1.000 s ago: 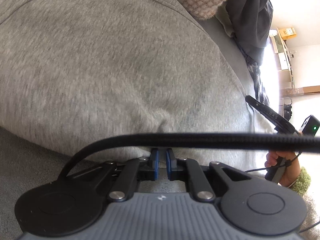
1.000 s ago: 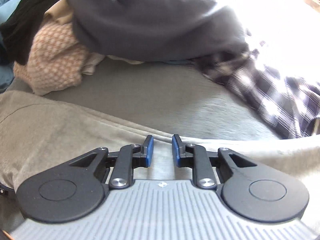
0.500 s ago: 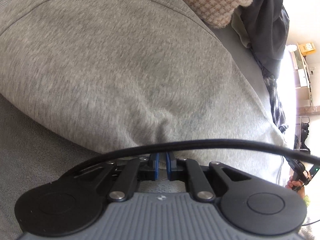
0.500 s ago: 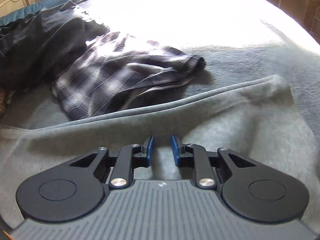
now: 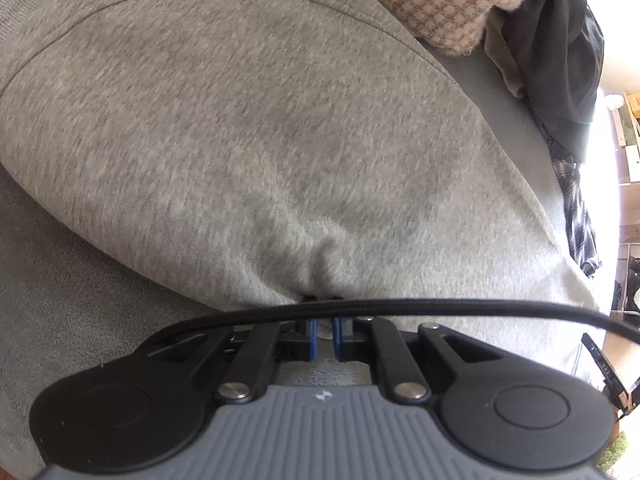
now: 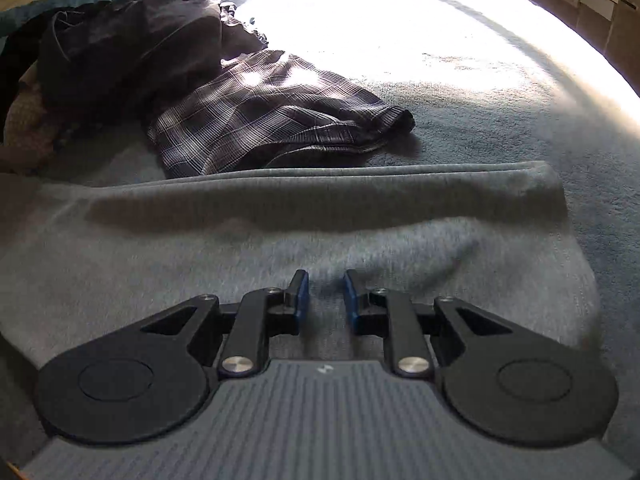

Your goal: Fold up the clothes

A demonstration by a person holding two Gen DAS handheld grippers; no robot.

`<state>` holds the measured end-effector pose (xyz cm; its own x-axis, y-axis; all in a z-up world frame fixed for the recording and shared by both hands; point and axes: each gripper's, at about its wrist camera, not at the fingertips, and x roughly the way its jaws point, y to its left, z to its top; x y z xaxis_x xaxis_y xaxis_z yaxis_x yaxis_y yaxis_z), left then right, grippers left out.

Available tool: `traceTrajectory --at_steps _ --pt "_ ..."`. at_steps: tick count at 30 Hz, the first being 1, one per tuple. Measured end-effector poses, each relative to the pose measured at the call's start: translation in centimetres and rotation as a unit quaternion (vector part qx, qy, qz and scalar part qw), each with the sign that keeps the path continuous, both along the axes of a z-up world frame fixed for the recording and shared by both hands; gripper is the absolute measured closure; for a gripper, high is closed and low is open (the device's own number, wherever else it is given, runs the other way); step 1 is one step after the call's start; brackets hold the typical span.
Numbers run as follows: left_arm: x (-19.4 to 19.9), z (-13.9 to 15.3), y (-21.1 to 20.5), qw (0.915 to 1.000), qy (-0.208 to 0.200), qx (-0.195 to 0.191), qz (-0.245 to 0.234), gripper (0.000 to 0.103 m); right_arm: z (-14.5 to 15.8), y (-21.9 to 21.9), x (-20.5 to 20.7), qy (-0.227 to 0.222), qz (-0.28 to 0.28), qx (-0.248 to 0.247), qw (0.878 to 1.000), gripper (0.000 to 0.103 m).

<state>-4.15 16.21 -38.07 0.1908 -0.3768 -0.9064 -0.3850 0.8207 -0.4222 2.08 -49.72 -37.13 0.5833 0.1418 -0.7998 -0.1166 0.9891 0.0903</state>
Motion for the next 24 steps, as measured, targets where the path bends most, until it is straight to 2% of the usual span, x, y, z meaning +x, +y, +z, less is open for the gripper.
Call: traceTrajectory --at_steps 2,4,5,6,7,10,12,15,17,19,21,22,24 --pt "0.2 0.1 -0.2 1.0 0.002 0.005 -0.005 0.094 -0.4 -2.1 -0.6 -0.005 -0.03 -0.033 0.999 0.086" --pt "0.4 0.0 -0.2 0.9999 0.003 0.007 -0.007 0.094 -0.1 -7.1 -1.8 0.001 -0.122 -0.057 0.991 0.087" --pt "0.5 0.0 -0.2 1.0 0.003 0.006 -0.007 0.094 0.0 -9.6 -2.4 0.004 -0.168 -0.069 0.983 0.092" --pt "0.5 0.0 -0.1 1.0 0.003 0.005 -0.007 0.094 0.2 -12.1 -3.0 0.007 -0.214 -0.081 0.973 0.081" --pt "0.6 -0.1 -0.1 1.0 0.003 0.004 -0.007 0.094 0.3 -14.6 -3.6 0.01 -0.26 -0.093 0.961 0.081" --pt "0.7 -0.1 0.0 1.0 0.003 0.004 -0.006 0.094 2.5 -13.0 -4.9 -0.015 -0.215 -0.063 0.975 0.081" --pt "0.7 -0.1 0.0 1.0 0.002 0.006 -0.005 0.094 2.9 -9.9 -5.2 -0.022 -0.162 -0.026 0.986 0.081" --pt "0.4 -0.1 -0.2 1.0 -0.002 0.008 -0.004 0.094 1.7 -5.6 -5.4 0.014 -0.081 0.035 0.996 0.083" --pt "0.4 -0.4 -0.4 1.0 -0.007 0.004 -0.002 0.094 0.1 -4.9 -7.1 0.046 -0.078 -0.003 0.996 0.083" --pt "0.3 -0.6 -0.2 0.9999 -0.011 -0.004 -0.001 0.094 -0.7 -7.5 -9.7 0.056 -0.129 -0.022 0.99 0.084" --pt "0.2 -0.7 0.0 0.9998 -0.015 -0.012 0.0 0.094 -0.1 -10.8 -12.1 0.063 -0.204 -0.011 0.977 0.096" --pt "0.2 -0.8 0.1 0.9997 -0.018 -0.014 -0.001 0.094 0.5 -11.7 -12.6 0.085 -0.241 -0.043 0.966 0.091" --pt "0.0 -0.9 0.3 0.9995 -0.026 -0.019 0.0 0.094 1.7 -11.4 -13.2 0.093 -0.248 -0.084 0.961 0.089"
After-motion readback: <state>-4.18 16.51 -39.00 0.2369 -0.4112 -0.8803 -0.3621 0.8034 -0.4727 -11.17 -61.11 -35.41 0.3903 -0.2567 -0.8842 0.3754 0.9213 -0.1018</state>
